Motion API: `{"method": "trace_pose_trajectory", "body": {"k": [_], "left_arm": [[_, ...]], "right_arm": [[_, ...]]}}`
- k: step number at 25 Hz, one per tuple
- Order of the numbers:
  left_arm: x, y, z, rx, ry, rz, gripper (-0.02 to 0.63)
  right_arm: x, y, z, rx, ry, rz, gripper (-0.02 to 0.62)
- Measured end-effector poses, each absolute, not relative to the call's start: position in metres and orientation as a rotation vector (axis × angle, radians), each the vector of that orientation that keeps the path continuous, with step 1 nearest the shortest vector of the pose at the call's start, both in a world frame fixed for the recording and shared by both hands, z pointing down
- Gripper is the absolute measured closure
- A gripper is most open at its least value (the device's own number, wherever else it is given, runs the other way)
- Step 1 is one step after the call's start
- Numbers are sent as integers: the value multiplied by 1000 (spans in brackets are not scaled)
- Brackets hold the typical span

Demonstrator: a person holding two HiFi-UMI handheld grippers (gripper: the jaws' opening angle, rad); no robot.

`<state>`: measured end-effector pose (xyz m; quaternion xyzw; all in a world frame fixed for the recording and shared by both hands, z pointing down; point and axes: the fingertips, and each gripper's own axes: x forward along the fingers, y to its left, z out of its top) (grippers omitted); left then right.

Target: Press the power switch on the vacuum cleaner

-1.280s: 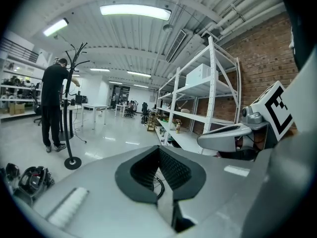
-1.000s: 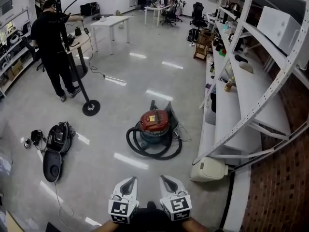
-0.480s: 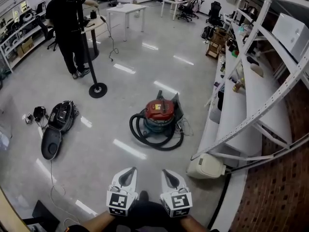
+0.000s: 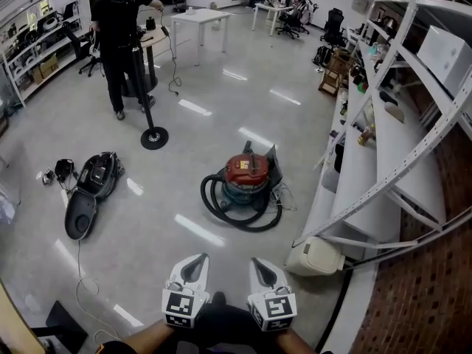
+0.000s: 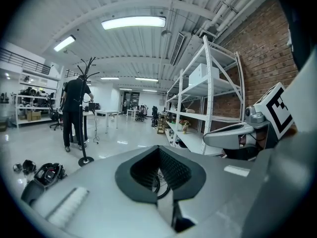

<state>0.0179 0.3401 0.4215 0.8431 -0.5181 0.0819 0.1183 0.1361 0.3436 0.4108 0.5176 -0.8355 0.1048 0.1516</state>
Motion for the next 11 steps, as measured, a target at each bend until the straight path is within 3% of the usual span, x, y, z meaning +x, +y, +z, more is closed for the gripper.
{"method": "trace_pose_trajectory", "body": {"k": [11], "left_arm": [[20,351,421,2470,-1530,226,591]], "right_arm": [[137,353,407,1488,-2406,286,604]]}}
